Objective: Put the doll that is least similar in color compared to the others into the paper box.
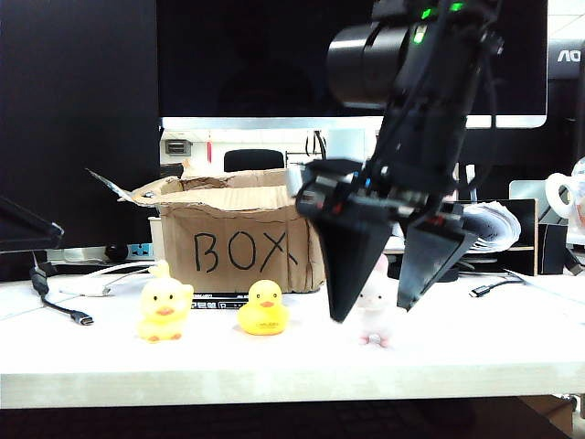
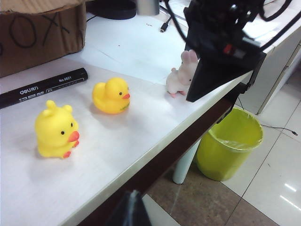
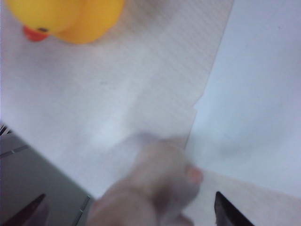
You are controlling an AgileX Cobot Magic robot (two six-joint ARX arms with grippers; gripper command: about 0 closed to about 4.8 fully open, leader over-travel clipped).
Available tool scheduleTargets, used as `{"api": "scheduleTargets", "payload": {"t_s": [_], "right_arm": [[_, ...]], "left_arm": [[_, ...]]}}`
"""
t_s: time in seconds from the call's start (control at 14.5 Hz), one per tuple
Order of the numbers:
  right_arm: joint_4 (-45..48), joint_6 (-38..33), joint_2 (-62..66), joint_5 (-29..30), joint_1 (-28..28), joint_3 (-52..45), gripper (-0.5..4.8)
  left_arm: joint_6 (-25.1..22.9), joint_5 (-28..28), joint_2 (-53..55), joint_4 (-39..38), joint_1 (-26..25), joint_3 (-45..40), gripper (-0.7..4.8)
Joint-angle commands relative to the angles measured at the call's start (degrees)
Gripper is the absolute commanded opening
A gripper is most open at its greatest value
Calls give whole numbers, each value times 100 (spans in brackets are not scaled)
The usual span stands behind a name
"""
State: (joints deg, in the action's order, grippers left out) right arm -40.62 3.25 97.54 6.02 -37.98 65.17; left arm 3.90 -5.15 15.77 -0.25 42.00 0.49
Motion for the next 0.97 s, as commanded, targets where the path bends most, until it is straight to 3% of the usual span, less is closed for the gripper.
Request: {"api": "scheduleTargets", "payload": {"t_s": [0.07, 0.35, 0.48, 0.62, 0.76, 0.9, 0.97], "right_arm": [[229, -22, 46, -144, -11, 15, 479], [208, -22, 46, -354, -9, 15, 444], [170, -22, 46, -354, -9, 15, 335], [129, -22, 46, -354, -9, 15, 296], [125, -22, 46, -350, -9, 15, 209], [127, -22, 46, -350, -11, 15, 197], [127, -22, 46, -352, -11, 15, 153]], "left_arm": [[-7, -2, 0, 33, 2, 7, -5], [-4, -2, 0, 33, 2, 7, -5], [-7, -2, 0, 33, 2, 7, -5], [-4, -2, 0, 33, 2, 7, -5], [-7, -2, 0, 33, 2, 7, -5], [-7, -2, 0, 33, 2, 7, -5], [-7, -2, 0, 33, 2, 7, -5]]}}
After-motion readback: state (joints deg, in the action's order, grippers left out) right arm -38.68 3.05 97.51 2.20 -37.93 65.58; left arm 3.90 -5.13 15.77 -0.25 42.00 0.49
